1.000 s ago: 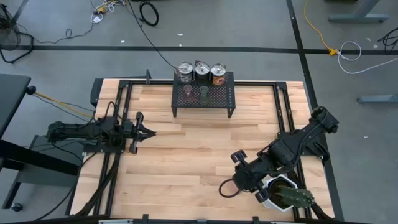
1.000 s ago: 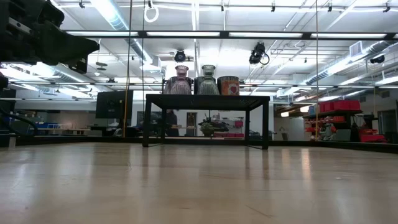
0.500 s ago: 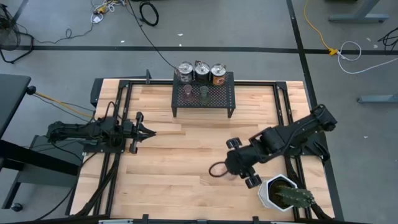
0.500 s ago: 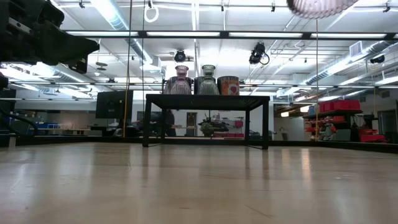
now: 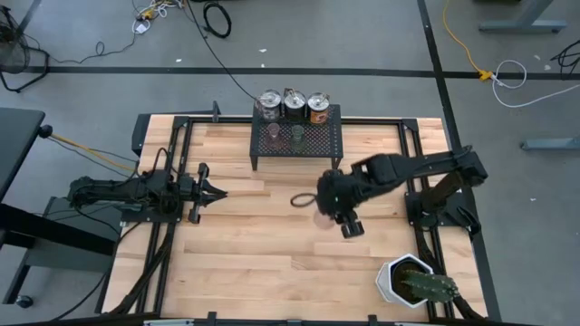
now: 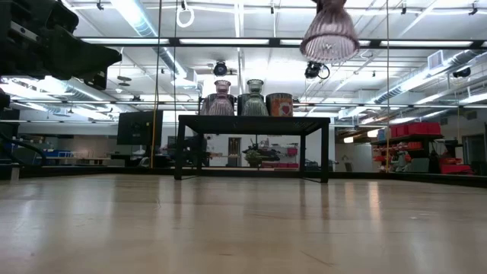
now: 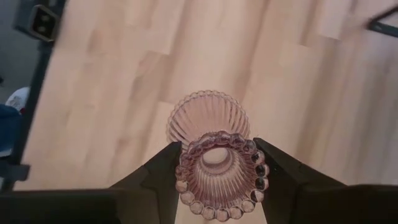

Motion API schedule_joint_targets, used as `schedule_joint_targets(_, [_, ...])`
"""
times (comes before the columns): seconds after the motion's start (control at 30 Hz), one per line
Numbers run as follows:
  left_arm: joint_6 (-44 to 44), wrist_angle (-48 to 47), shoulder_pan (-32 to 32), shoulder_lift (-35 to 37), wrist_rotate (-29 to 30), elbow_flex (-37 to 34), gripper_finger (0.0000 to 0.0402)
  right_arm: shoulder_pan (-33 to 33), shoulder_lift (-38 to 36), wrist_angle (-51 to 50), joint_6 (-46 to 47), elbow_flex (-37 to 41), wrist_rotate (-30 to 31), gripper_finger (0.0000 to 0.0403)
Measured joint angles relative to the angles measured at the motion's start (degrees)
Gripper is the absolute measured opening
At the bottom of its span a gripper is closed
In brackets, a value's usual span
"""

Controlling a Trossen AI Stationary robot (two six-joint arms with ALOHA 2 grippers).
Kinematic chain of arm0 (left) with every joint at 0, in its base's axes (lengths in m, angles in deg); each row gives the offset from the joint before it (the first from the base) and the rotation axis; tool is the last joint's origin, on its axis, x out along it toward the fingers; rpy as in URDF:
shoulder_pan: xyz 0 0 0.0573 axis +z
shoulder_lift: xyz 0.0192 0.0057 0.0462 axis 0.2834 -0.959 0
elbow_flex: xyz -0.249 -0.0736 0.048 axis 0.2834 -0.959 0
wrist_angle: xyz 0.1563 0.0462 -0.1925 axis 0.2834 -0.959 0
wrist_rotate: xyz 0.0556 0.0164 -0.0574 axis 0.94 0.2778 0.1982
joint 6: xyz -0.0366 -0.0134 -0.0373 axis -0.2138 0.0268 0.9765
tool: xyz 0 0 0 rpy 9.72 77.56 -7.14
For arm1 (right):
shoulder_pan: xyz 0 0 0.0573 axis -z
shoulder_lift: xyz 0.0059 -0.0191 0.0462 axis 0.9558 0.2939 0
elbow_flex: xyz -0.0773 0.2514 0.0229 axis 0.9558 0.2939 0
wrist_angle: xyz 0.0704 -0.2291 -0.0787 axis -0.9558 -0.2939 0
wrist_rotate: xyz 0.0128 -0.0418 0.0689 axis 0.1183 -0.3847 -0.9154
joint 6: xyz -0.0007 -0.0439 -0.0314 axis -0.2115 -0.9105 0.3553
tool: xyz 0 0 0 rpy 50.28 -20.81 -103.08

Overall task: Pick & Place candle stick holders
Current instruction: Put the pink vase candle holder on the shelf

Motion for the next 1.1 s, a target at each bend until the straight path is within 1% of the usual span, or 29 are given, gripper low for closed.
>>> schedule_joint_targets(0.3, [0.0, 0.0, 0.0, 0.0, 0.0, 0.0, 0.0034, 8.4, -1.0, -0.4, -2.6, 0.0, -0.1, 0.0167])
schedule_joint_targets(0.53, [0.0, 0.0, 0.0, 0.0, 0.0, 0.0, 0.0034, 14.8, -1.1, -0.3, -1.5, 0.0, -0.1, 0.0167])
schedule_joint_targets(0.7, [0.0, 0.0, 0.0, 0.0, 0.0, 0.0, 0.0034, 19.6, -1.1, -0.3, 0.7, 0.0, 3.2, 0.0167])
schedule_joint_targets(0.9, [0.0, 0.0, 0.0, 0.0, 0.0, 0.0, 0.0034, 24.7, -1.1, 0.3, 1.9, 0.0, 5.3, 0.0167])
schedule_joint_targets(1.1, [0.0, 0.0, 0.0, 0.0, 0.0, 0.0, 0.0034, 29.1, -1.1, 0.4, 1.6, 0.0, 4.6, 0.0167])
